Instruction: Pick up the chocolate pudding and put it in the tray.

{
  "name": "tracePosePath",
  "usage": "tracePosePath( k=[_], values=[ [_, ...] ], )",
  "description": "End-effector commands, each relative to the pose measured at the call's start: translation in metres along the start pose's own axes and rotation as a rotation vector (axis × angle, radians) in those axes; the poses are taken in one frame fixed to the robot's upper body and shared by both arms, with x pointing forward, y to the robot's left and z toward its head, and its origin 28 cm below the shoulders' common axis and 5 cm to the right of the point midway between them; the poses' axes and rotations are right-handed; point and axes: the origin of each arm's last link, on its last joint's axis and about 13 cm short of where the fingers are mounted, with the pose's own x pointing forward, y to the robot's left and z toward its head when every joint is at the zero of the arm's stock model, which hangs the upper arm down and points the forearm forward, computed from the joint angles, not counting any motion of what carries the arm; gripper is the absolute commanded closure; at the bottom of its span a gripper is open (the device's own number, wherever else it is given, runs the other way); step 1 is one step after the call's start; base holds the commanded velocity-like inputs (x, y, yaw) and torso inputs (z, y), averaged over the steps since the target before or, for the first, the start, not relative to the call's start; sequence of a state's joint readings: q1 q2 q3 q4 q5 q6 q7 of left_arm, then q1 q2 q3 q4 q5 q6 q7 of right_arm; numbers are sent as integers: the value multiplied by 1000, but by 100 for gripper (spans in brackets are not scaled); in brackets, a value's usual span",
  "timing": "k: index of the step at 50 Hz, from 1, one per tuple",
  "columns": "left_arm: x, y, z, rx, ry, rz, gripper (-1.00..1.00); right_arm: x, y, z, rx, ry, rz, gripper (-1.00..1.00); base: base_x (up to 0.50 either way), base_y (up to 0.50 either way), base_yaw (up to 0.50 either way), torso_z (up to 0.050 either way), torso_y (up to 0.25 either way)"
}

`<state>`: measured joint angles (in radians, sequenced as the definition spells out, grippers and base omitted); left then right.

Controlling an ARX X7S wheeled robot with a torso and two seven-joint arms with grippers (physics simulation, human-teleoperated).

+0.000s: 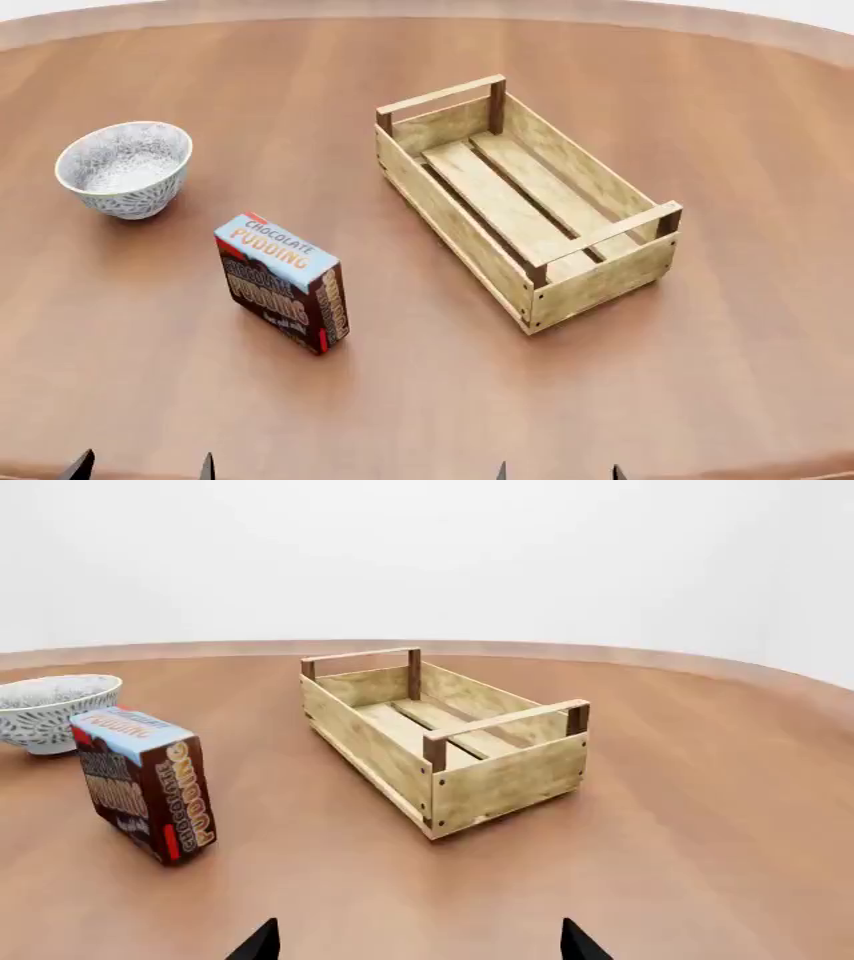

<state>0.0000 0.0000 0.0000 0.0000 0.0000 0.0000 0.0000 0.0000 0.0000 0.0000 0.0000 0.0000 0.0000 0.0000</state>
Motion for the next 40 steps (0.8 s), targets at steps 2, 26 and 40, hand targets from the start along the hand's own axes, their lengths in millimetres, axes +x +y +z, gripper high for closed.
tracePosePath(
  k=[2,26,40],
  values=[
    [-1,0,1,1,-1,-4,-100,0,0,1,6,-2,1,-100,0,0,0,0,0],
    [-9,0,13,-5,-30,-13,-100,-2,0,5,7,-20,-6,-100,0,0,0,0,0],
    [-12,1,17,-3,-50,-19,-100,-4,2,8,-16,-42,-4,-100,105,18,0,0,0]
  ],
)
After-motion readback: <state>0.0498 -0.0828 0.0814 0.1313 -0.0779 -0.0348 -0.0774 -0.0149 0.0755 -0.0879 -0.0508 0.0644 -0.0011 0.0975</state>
